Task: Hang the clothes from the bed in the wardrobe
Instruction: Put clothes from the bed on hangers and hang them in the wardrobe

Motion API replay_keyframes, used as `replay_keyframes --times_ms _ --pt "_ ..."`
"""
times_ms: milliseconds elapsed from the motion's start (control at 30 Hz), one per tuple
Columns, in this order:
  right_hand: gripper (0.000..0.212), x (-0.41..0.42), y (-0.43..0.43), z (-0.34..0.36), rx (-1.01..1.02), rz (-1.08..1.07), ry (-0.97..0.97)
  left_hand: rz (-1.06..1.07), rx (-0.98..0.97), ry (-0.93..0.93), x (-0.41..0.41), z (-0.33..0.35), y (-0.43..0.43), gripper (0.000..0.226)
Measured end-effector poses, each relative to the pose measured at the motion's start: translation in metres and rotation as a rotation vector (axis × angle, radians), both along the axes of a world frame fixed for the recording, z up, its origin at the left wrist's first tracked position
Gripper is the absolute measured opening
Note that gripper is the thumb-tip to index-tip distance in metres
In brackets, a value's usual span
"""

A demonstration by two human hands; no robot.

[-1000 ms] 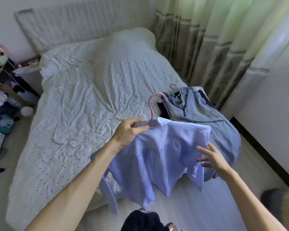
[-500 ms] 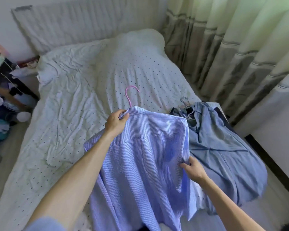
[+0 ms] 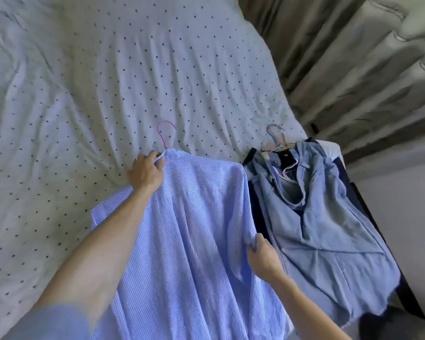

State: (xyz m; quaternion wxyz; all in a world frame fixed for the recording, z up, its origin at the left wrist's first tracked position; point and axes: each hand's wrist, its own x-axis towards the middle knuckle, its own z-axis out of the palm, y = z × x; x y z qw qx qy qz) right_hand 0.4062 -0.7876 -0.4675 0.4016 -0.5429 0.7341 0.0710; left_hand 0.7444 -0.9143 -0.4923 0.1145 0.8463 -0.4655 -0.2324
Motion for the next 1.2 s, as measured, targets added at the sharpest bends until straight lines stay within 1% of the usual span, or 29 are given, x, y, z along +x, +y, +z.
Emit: replay_keyframes --times_ms 100,133,200,233,267,367,500,567,667,733,800,867,933,967,1000,1067,1100,1133,1167,1200 --pt "0.01 0.006 0.0 -0.035 0.083 -0.038 0.034 0.007 0.03 0.003 -0.006 -0.055 -0.019 0.035" --pt "0.016 0.007 0.004 -0.046 0.105 -0.049 0.038 0.021 0.03 0.008 -0.007 -0.074 -0.023 0.035" --pt "0.053 0.007 0.012 -0.067 0.168 0.0 0.059 0.038 0.051 0.013 -0.007 -0.111 -0.028 0.034" --pt "0.067 0.007 0.016 -0.076 0.188 0.061 0.078 0.034 0.066 0.004 -0.007 -0.13 -0.03 0.034" --pt "0.075 0.006 0.019 -0.084 0.201 0.137 0.104 0.024 0.068 -0.017 -0.008 -0.146 -0.031 0.034" --pt "0.083 0.001 0.027 -0.104 0.204 0.273 0.168 0.035 0.027 -0.085 -0.016 -0.174 -0.025 0.033" --pt "0.087 -0.007 0.022 -0.109 0.212 0.311 0.161 0.052 -0.03 -0.032 -0.022 -0.169 -0.012 0.034" --pt "0.091 -0.011 0.019 -0.102 0.197 0.304 0.14 0.065 -0.07 -0.021 -0.02 -0.158 0.007 0.043" --pt "0.089 -0.018 0.022 -0.086 0.156 0.205 0.153 0.14 -0.063 -0.073 -0.02 -0.139 0.072 0.059" --pt "0.088 -0.025 0.032 -0.076 0.142 0.18 0.211 0.255 -0.006 -0.073 -0.023 -0.127 0.137 0.065" --pt "0.084 -0.033 0.05 -0.068 0.142 0.138 0.247 0.426 0.12 -0.02 -0.027 -0.117 0.214 0.07" --pt "0.083 -0.041 0.075 -0.061 0.166 0.081 0.253 0.577 0.303 0.042 -0.034 -0.102 0.289 0.08" --pt "0.089 -0.05 0.102 -0.053 0.195 0.084 0.255 0.631 0.493 0.104 -0.044 -0.078 0.353 0.094" --pt "0.092 -0.054 0.115 -0.05 0.202 0.099 0.243 0.634 0.547 0.127 -0.048 -0.077 0.385 0.101" --pt "0.094 -0.057 0.128 -0.047 0.21 0.099 0.226 0.643 0.589 0.138 -0.05 -0.074 0.412 0.108" --pt "0.097 -0.063 0.154 -0.045 0.228 0.075 0.186 0.661 0.601 0.19 -0.052 -0.075 0.459 0.12" --pt "0.098 -0.066 0.166 -0.045 0.232 0.072 0.168 0.686 0.556 0.262 -0.053 -0.076 0.477 0.12" --pt "0.099 -0.07 0.177 -0.046 0.227 0.077 0.151 0.703 0.541 0.291 -0.057 -0.069 0.486 0.11" --pt "0.1 -0.075 0.187 -0.048 0.215 0.087 0.134 0.696 0.518 0.292 -0.063 -0.064 0.493 0.086" --pt "0.099 -0.08 0.196 -0.051 0.2 0.096 0.112 0.674 0.489 0.251 -0.071 -0.058 0.495 0.062"
